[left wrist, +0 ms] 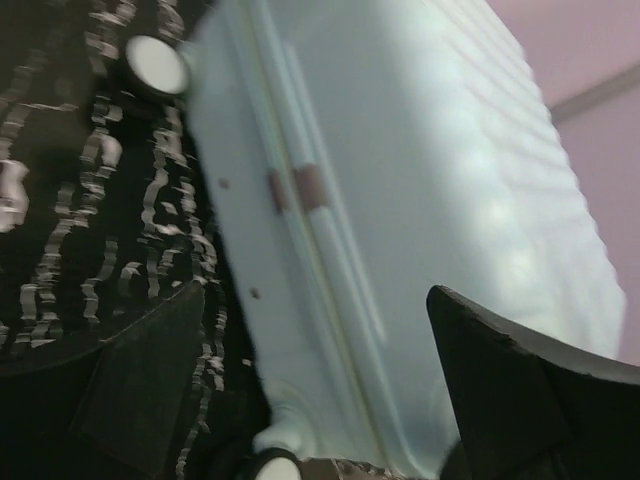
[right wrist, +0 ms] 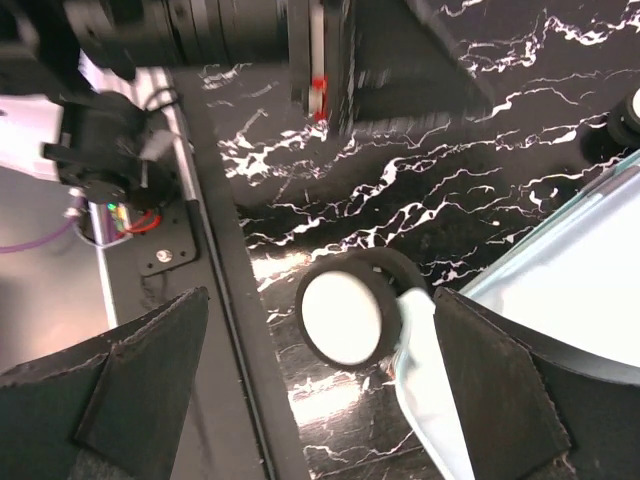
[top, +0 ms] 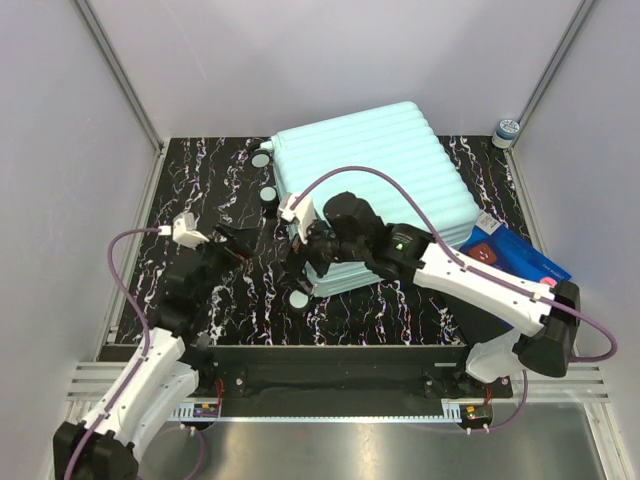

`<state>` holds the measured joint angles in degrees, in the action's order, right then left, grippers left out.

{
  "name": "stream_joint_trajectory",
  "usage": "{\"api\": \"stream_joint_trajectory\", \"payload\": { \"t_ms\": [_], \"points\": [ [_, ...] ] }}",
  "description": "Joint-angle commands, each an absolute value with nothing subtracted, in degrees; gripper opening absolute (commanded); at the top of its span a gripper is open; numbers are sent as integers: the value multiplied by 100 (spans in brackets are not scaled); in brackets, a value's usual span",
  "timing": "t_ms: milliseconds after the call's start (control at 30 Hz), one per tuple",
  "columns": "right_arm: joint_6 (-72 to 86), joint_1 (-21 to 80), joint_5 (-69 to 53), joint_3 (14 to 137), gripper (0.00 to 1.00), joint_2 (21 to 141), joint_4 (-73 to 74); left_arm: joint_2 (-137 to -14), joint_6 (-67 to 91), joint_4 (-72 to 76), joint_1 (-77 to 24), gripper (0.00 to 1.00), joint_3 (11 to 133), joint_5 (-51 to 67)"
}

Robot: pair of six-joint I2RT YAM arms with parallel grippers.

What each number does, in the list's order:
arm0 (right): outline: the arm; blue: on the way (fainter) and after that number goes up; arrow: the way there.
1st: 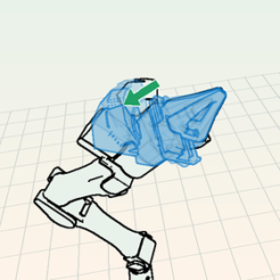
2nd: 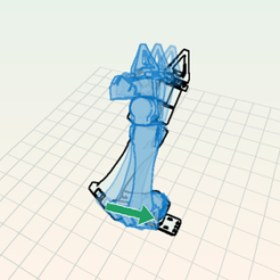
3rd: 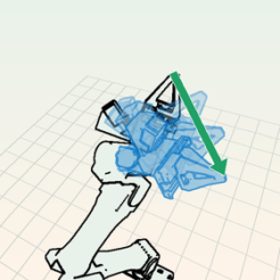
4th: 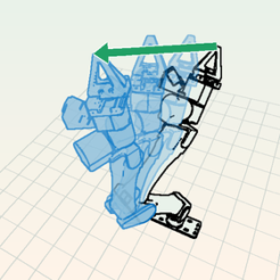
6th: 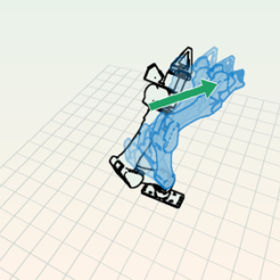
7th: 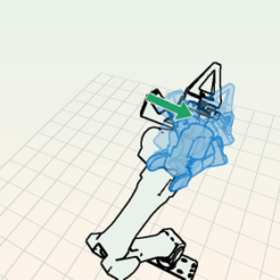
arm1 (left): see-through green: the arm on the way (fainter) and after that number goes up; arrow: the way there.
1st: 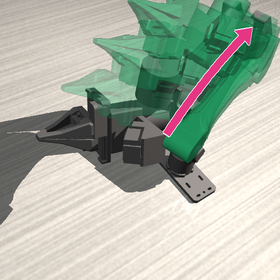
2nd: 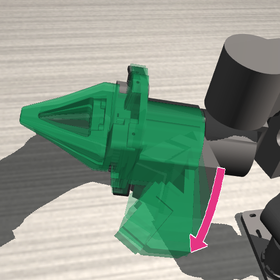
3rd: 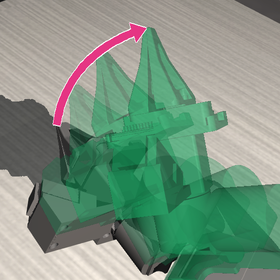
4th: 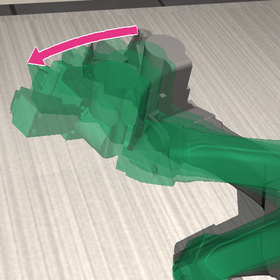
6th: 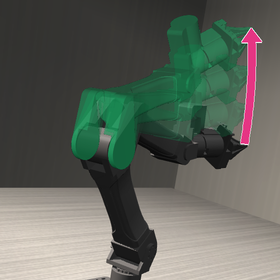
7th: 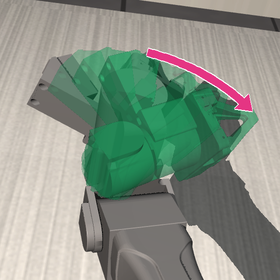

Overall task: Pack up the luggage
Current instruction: Zip the luggage at the center of the board.

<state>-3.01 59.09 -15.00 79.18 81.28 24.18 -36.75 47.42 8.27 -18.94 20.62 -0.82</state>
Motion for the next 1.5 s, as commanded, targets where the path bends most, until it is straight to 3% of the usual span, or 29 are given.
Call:
{"api": "stream_joint_trajectory", "payload": {
  "t_ms": [0,633,1133,1233,1267,1467],
  "points": [
    [-729,6099,-872,8340,100,8481,2584,-3647,4360,9,-1135,99,2391,-36],
    [-1907,7005,1502,9290,100,9984,3981,-3674,3586,571,-923,99,1626,343],
    [-2303,7471,4446,9272,100,10749,4289,-3797,3296,870,-932,99,1477,554],
    [-2207,7462,4447,9351,94,10644,4254,-3753,3226,1107,-932,99,1345,755],
    [-2189,7462,4456,9369,86,10591,4254,-3753,3199,1177,-932,98,1310,808],
    [-2057,7392,4219,9457,62,10293,4263,-3656,2962,1555,-940,93,1116,1195]
  ]
}}
